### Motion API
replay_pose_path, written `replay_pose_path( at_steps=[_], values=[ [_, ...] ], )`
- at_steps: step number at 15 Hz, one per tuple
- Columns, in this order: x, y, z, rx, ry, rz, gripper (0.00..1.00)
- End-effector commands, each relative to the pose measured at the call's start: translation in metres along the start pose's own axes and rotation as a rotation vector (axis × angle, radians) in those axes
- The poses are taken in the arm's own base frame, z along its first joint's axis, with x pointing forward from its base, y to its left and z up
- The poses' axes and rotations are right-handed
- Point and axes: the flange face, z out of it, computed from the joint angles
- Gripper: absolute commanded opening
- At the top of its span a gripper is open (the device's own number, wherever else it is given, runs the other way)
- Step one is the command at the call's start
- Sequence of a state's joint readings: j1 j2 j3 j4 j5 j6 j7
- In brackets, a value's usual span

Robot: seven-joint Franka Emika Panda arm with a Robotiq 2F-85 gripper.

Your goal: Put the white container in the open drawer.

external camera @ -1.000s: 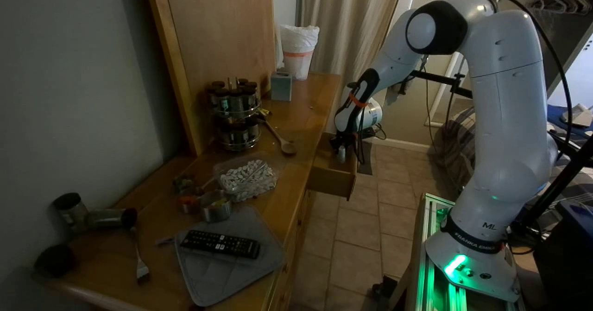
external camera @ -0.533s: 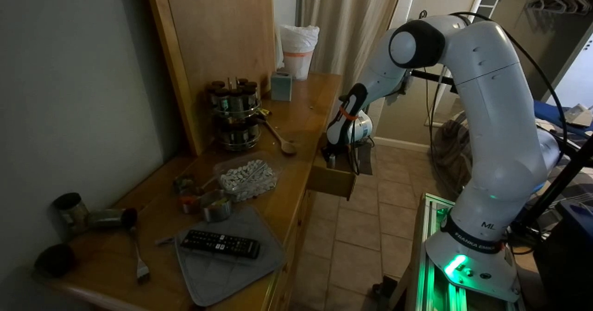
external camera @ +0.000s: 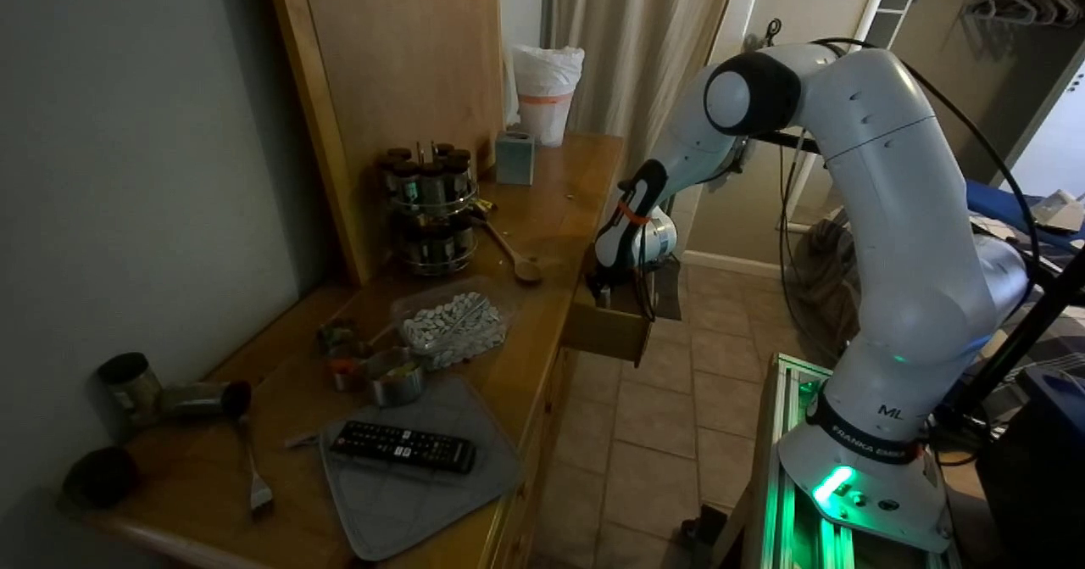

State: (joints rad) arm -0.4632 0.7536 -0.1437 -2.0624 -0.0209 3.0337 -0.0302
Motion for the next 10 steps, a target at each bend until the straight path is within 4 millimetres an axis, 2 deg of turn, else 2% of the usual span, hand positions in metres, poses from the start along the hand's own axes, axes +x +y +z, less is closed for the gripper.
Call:
replay_pose_path(
  at_steps=[1, 4, 7, 10],
  values=[
    [0.007, 0.004, -0.001, 0.016, -0.006, -0.015, 0.77],
    [0.01, 0.004, -0.011, 0.021, -0.011, -0.017, 0.98],
    [0.012, 0.005, -0.024, 0.017, -0.038, -0.012, 1.0],
    [0.014, 0.008, -0.046, 0.002, -0.108, 0.014, 1.0]
  ],
)
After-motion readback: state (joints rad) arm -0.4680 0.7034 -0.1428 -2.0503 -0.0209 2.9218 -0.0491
